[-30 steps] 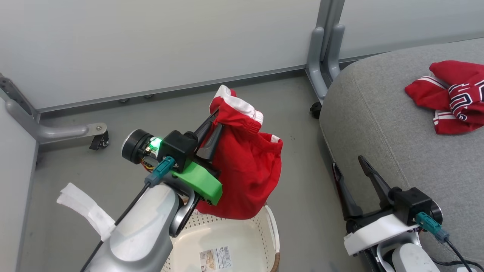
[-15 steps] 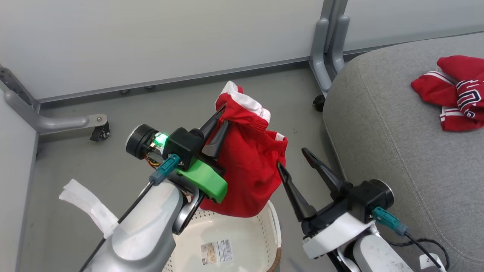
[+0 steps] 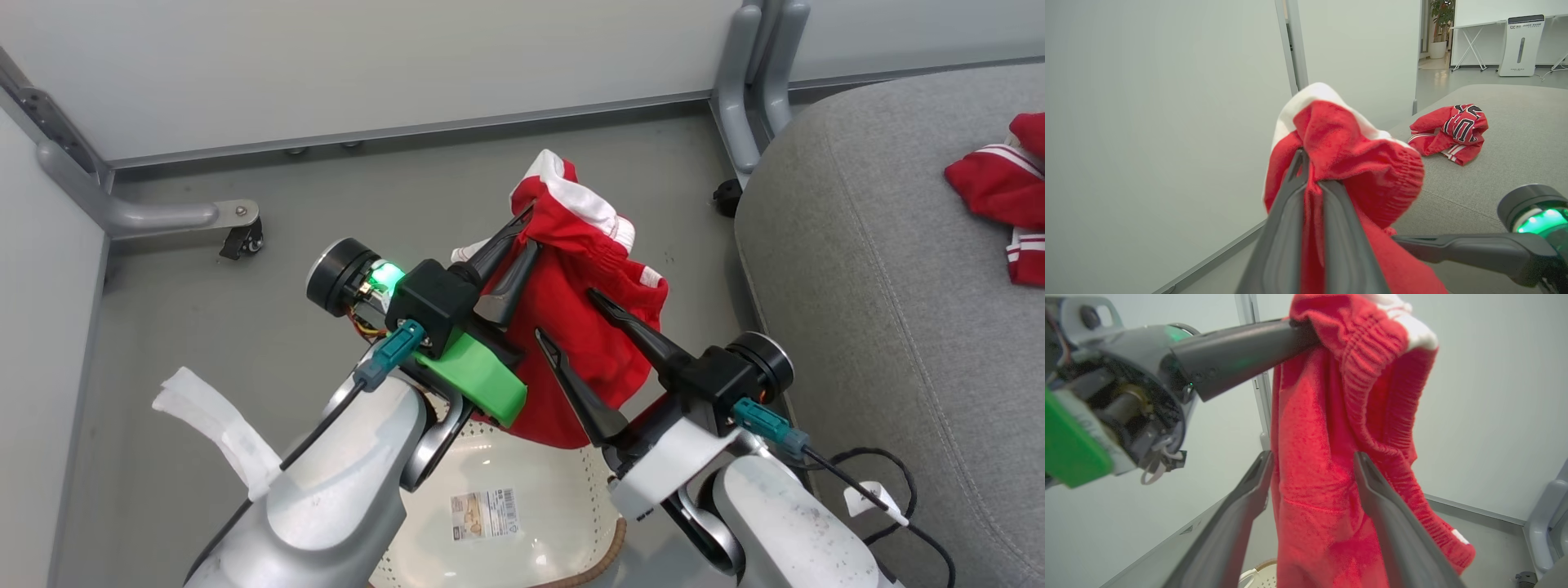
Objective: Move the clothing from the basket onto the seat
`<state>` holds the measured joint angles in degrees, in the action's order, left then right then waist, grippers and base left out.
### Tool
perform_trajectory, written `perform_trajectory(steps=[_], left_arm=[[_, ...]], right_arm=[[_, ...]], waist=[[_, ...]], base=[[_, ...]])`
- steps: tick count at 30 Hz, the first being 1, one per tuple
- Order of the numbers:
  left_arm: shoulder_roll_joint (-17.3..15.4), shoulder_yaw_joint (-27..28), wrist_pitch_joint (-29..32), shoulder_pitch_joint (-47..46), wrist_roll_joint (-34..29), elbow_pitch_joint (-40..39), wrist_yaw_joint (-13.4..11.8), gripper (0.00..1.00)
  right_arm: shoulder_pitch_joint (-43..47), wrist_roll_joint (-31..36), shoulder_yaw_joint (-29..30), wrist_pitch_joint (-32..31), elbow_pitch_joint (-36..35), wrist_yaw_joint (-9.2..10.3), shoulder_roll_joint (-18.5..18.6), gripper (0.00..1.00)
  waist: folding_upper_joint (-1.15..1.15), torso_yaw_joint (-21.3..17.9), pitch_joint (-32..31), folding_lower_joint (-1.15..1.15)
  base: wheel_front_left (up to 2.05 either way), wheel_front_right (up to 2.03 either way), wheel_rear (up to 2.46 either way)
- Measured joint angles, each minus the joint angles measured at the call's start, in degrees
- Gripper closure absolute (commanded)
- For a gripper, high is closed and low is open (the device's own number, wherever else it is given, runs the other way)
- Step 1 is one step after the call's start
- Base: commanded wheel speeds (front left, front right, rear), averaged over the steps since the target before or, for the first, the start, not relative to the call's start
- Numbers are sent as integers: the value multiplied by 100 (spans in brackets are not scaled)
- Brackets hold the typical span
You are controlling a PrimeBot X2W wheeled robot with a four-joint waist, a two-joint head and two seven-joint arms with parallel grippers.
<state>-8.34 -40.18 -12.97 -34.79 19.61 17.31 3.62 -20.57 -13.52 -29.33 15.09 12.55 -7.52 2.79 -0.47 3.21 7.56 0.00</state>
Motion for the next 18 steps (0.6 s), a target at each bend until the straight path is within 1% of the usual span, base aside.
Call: perform_trajectory(steps=[7, 14, 15, 16, 18], left_arm=[[71, -91, -29, -34, 1, -4, 42, 100], [155, -171, -69, -80, 45, 53, 68, 100], [170, -189, -71, -81, 46, 60, 69, 100], [178, -202, -71, -83, 49, 73, 70, 100], [190, -224, -78, -83, 52, 96, 77, 100]], right_arm=[[-404, 354, 7, -1, 601, 0, 1, 0], [-609, 336, -20, 0, 977, 0, -2, 0], [-616, 265, -32, -1, 1010, 0, 4, 67], [-620, 197, -32, 0, 990, 0, 3, 100], [-669, 177, -31, -1, 965, -1, 0, 100]], waist=[[0, 125, 147, 0], [0, 200, 219, 0], [0, 211, 223, 0], [0, 219, 226, 0], [0, 232, 233, 0]], base=[[0, 0, 0], [0, 0, 0], [0, 0, 0], [0, 0, 0], [0, 0, 0]])
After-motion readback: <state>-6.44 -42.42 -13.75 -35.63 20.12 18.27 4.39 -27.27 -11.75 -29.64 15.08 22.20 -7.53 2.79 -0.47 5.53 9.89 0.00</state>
